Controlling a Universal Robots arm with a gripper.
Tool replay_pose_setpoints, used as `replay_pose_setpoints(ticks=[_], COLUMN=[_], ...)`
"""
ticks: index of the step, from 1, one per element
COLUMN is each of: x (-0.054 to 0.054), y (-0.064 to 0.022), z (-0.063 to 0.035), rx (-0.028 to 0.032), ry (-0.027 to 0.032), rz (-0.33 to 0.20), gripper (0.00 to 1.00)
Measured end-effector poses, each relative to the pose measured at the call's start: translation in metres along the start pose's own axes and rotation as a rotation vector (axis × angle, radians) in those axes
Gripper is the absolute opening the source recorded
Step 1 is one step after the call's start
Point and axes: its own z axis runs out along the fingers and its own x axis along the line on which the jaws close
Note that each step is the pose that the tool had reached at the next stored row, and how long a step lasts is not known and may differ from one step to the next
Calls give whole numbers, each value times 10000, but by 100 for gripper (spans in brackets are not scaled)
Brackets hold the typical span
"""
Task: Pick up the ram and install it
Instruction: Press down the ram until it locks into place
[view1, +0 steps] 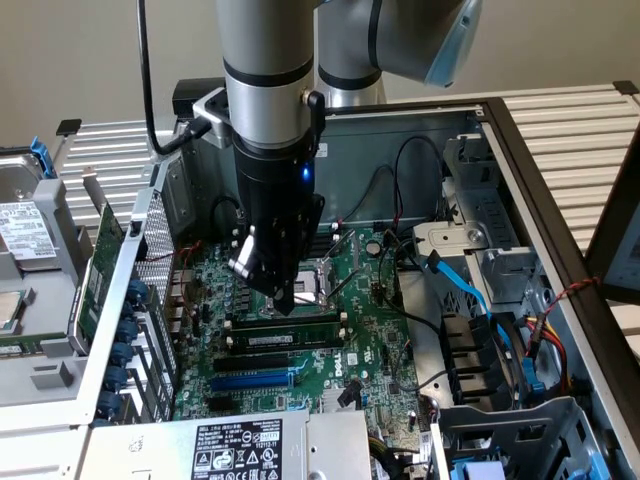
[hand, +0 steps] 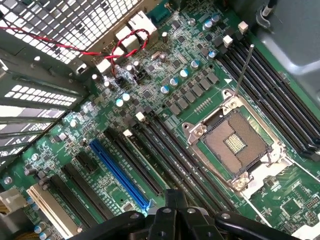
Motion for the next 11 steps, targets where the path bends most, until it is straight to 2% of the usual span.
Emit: replay_pose_setpoints(ticks=[11], x=[0], y=[0], z=[0], rx=[-57], ry=[6], rz=[1654], gripper=[10])
